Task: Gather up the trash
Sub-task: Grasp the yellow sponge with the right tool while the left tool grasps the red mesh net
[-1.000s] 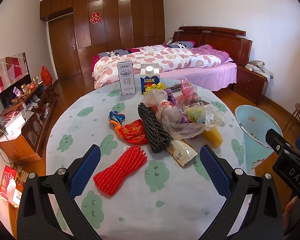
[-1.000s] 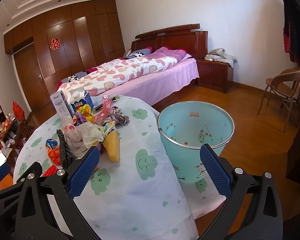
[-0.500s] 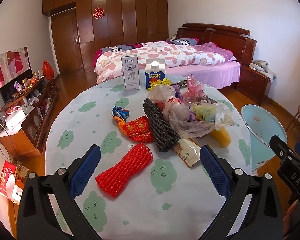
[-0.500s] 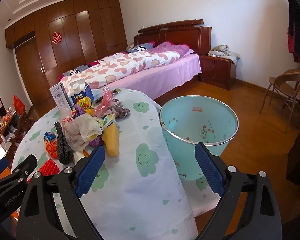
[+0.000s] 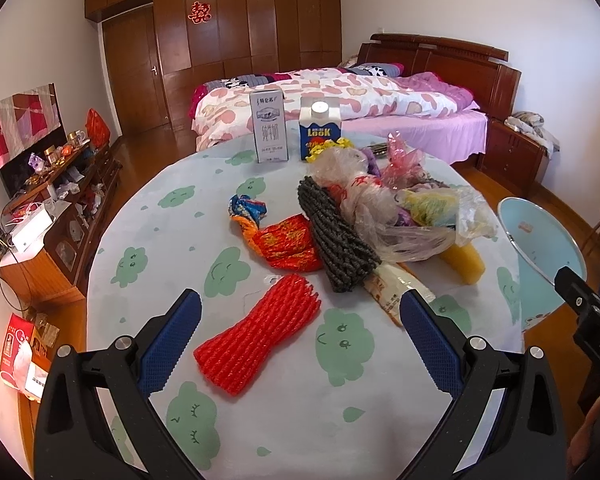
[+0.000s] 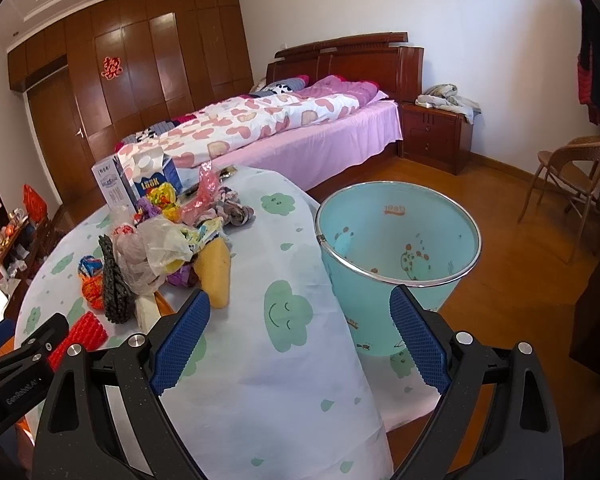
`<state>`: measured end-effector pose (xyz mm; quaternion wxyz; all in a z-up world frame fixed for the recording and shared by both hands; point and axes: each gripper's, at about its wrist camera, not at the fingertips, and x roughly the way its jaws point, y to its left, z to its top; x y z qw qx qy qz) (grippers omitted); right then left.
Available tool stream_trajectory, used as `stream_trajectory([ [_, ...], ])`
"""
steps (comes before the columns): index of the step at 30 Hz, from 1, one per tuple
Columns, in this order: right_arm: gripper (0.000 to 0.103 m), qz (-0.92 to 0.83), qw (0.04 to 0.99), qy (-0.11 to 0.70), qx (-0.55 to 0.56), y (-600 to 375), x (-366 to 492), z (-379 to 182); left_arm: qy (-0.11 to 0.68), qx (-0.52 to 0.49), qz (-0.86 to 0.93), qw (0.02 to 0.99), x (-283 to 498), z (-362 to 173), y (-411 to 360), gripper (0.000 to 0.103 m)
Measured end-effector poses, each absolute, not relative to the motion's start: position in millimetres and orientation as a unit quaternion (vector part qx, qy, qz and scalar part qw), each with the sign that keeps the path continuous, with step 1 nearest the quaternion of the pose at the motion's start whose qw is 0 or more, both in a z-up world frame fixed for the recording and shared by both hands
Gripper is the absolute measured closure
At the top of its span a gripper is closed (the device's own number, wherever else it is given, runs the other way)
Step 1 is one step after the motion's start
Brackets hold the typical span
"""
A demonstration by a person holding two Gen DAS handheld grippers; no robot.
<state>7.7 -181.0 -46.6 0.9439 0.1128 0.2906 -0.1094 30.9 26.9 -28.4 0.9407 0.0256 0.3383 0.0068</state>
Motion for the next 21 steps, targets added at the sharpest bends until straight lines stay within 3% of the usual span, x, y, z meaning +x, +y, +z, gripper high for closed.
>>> stream_trajectory([
  [21,0.013,-0.105,0.942,0.306,0.093,-176.2,14.2,-48.4,0.350,0.019,0.005,0.936,37.0,-37.3,49.6,0.006],
])
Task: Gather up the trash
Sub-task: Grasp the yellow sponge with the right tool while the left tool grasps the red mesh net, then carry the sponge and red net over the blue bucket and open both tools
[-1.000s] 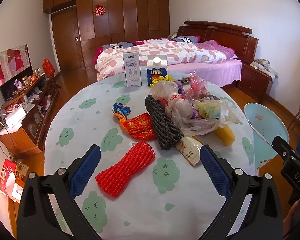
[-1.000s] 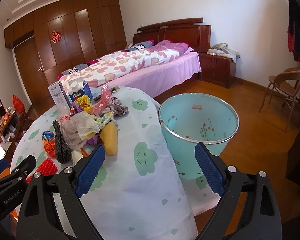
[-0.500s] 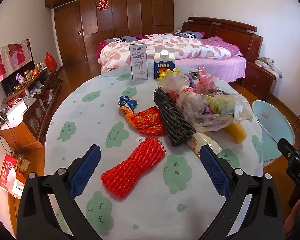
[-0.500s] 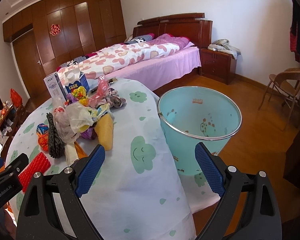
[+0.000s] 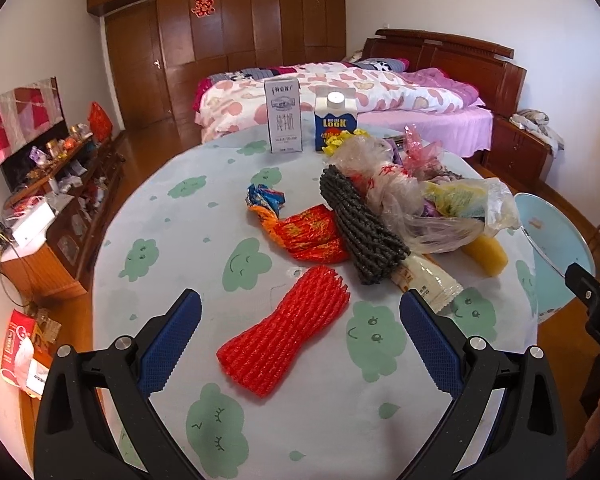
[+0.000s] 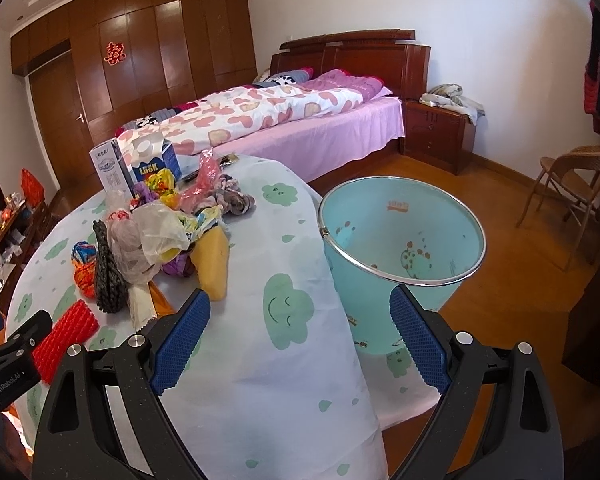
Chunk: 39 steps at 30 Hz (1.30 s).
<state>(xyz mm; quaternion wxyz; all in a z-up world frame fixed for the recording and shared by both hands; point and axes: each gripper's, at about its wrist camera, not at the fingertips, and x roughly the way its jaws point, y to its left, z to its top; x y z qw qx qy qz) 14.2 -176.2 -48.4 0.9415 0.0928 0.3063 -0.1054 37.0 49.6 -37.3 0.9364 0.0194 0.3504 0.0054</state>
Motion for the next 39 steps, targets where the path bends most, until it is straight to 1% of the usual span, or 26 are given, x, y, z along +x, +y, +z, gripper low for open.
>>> stream_trajectory([
  [3,0.019,-0.099,0.941,0.310,0.095,-177.8,18.5,-51.3,0.358,0.011,0.008,0.934,40.0,-41.4,61.3,0.006],
  [5,0.019,-0.093,0.940,0.314,0.100,-179.2,22.3,-53.4,0.365,0.002,0.001,0.931,41.8,-43.9,67.5,0.006],
  [9,0.026,-0.067,0.940,0.318,0.103,-173.2,30.4,-55.0,0.379,-0.003,-0.011,0.925,45.9,-51.2,76.2,0.006],
  [13,0.026,-0.022,0.940,0.327,0.090,-155.9,46.7,-57.5,0.389,-0.014,-0.027,0.921,48.4,-58.0,82.4,0.007],
  [15,0.027,0.002,0.938,0.340,0.071,-142.7,60.5,-62.7,0.391,-0.004,-0.033,0.920,51.0,-61.2,78.9,0.007],
  [16,0.028,0.005,0.937,0.344,0.065,-139.7,64.2,-64.6,0.392,0.002,-0.034,0.920,52.4,-62.9,76.8,0.007],
  [18,0.037,0.008,0.933,0.355,0.055,-134.1,75.2,-72.4,0.401,0.009,-0.035,0.915,57.6,-70.5,74.9,0.010],
  [20,0.039,0.010,0.929,0.366,0.057,-132.6,86.5,-79.6,0.415,0.005,-0.036,0.909,63.6,-77.4,75.2,0.019],
  [22,0.040,0.005,0.926,0.373,0.057,-132.6,96.5,-84.2,0.429,-0.004,-0.038,0.902,69.8,-84.9,77.6,0.024],
  [23,0.043,0.006,0.924,0.378,0.060,-132.8,102.2,-86.6,0.433,-0.007,-0.040,0.900,71.9,-87.4,78.6,0.027],
  [25,0.048,0.008,0.921,0.384,0.064,-133.3,111.0,-90.1,0.436,-0.010,-0.044,0.899,75.9,-91.5,79.5,0.029],
  [27,0.060,0.009,0.918,0.393,0.058,-132.4,120.6,-94.4,0.435,-0.009,-0.043,0.899,79.4,-93.7,80.2,0.032],
  [28,0.064,0.008,0.917,0.394,0.056,-133.2,123.4,-95.4,0.436,-0.011,-0.043,0.899,80.4,-94.0,81.3,0.037],
  [29,0.075,0.010,0.919,0.391,0.054,-133.5,124.2,-94.8,0.434,-0.013,-0.045,0.900,81.4,-94.8,82.3,0.043],
  [30,0.078,0.015,0.917,0.395,0.055,-134.5,125.4,-95.1,0.433,-0.014,-0.045,0.900,81.4,-95.0,82.5,0.047],
  [31,0.078,0.019,0.915,0.399,0.059,-136.4,125.3,-95.0,0.429,-0.014,-0.044,0.902,81.7,-95.1,82.6,0.053],
  [32,0.080,0.017,0.916,0.396,0.058,-137.1,124.7,-94.0,0.426,-0.013,-0.045,0.903,81.6,-95.1,82.0,0.063],
  [34,0.081,0.014,0.920,0.389,0.050,-137.6,120.7,-90.5,0.426,-0.017,-0.052,0.903,81.8,-94.3,81.5,0.073],
  [39,0.081,0.008,0.929,0.366,0.047,-142.5,105.2,-74.2,0.416,-0.025,-0.059,0.907,80.0,-88.2,78.1,0.079],
])
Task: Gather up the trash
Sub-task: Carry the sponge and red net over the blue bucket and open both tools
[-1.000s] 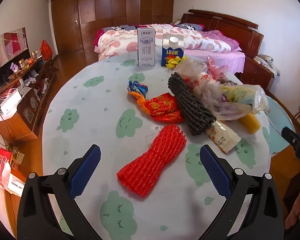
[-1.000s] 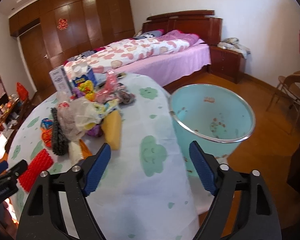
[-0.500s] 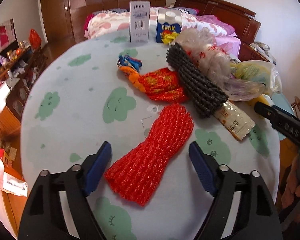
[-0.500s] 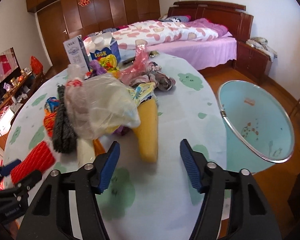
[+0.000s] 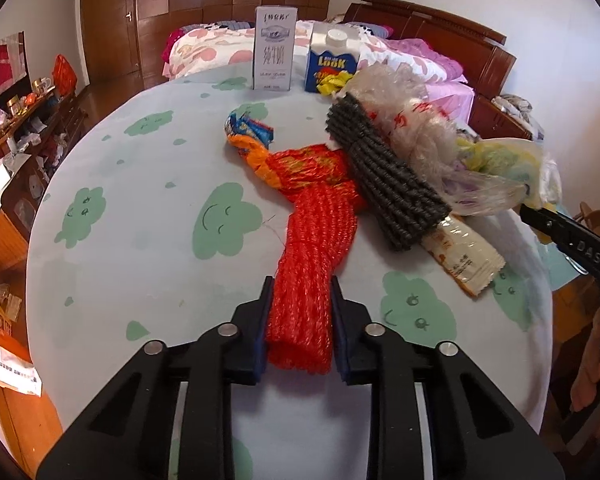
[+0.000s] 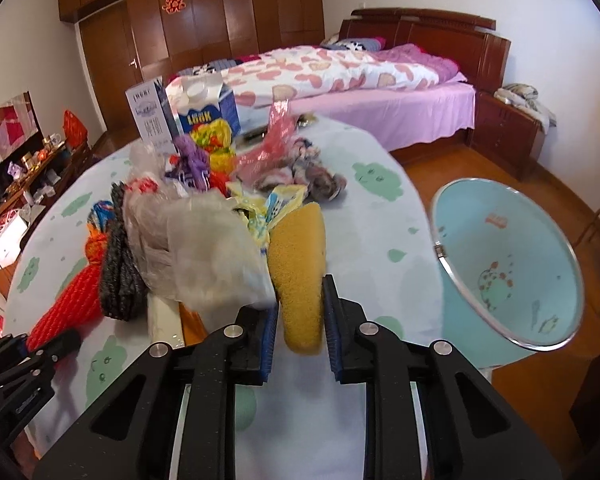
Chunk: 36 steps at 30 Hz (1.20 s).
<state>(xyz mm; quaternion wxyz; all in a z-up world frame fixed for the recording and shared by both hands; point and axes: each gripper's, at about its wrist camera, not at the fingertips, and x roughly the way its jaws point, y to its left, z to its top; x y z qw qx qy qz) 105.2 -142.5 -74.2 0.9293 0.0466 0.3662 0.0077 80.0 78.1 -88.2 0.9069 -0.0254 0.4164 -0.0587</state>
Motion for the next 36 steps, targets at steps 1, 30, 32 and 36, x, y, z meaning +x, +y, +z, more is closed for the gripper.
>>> stream_trajectory([
  [1,0.081,0.006,0.932,0.360,0.046,-144.3,100.3,-69.0,0.411,-0.026,-0.060,0.909,77.3,-85.2,76.3,0.080],
  [30,0.081,-0.136,0.949,0.265,0.101,-279.7,45.4,-25.2,0.301,0.013,-0.200,0.932,74.7,-5.9,-58.5,0.080],
  [32,0.081,-0.148,0.944,0.274,0.108,-292.7,49.4,-33.3,0.298,0.018,-0.219,0.929,79.2,-6.6,-77.9,0.080],
  [36,0.081,-0.162,0.936,0.289,0.115,-310.5,57.1,-47.8,0.300,0.020,-0.248,0.921,93.1,-10.5,-110.8,0.080],
])
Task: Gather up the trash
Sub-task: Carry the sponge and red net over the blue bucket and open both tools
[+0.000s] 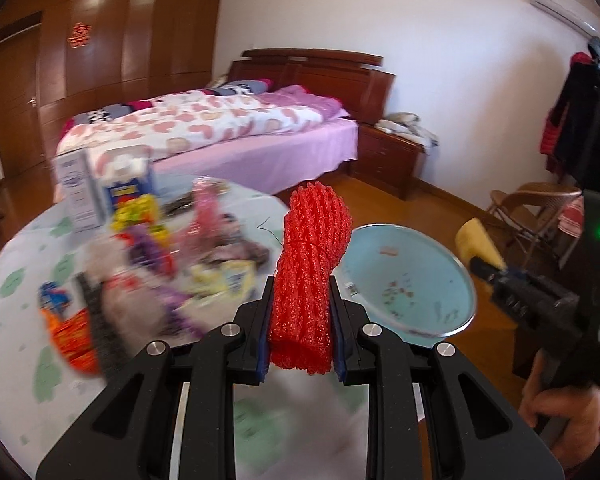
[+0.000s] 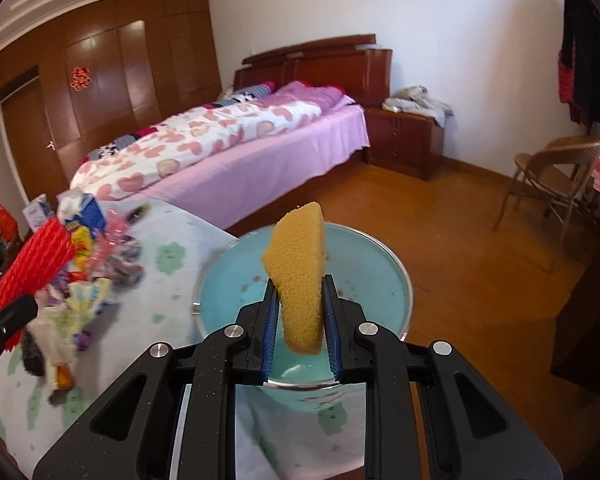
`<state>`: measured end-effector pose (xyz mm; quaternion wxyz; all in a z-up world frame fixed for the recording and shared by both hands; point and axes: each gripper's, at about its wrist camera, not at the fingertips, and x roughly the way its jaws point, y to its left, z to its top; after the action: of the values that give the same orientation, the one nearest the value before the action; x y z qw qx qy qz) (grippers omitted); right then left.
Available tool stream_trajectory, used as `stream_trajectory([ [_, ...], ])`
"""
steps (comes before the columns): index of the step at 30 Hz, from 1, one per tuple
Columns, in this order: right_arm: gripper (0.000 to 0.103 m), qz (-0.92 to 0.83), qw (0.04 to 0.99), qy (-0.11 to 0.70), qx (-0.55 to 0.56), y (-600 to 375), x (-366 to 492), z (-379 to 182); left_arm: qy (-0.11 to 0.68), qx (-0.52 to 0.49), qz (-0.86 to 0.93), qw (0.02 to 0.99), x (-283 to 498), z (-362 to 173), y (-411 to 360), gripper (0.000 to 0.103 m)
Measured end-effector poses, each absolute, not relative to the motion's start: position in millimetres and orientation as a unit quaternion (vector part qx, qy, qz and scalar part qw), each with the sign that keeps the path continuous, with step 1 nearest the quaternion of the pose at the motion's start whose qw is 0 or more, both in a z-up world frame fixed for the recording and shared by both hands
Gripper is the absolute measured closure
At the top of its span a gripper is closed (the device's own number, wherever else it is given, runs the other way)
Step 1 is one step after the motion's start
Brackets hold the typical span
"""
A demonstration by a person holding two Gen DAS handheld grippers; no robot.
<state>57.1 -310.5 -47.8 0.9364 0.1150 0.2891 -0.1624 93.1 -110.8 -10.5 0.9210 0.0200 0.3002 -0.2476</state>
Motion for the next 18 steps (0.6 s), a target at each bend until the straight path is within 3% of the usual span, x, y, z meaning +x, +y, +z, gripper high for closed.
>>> stream_trajectory([
  [10,0.079,-0.168,0.916,0.332,0.149,-346.0,70.5,-81.4,0.343,0.041,-0.292,0.892,126.9,-45.0,-194.4,0.080],
  [12,0.073,-0.165,0.914,0.336,0.159,-349.5,72.1,-85.1,0.351,0.046,-0.297,0.887,130.1,-50.9,-206.7,0.079],
  [14,0.062,-0.163,0.911,0.340,0.167,-351.5,71.9,-87.6,0.359,0.050,-0.300,0.882,135.8,-56.7,-216.9,0.077],
  [18,0.053,-0.177,0.912,0.326,0.178,-354.6,65.8,-83.9,0.366,0.058,-0.295,0.881,140.4,-60.2,-223.7,0.072],
])
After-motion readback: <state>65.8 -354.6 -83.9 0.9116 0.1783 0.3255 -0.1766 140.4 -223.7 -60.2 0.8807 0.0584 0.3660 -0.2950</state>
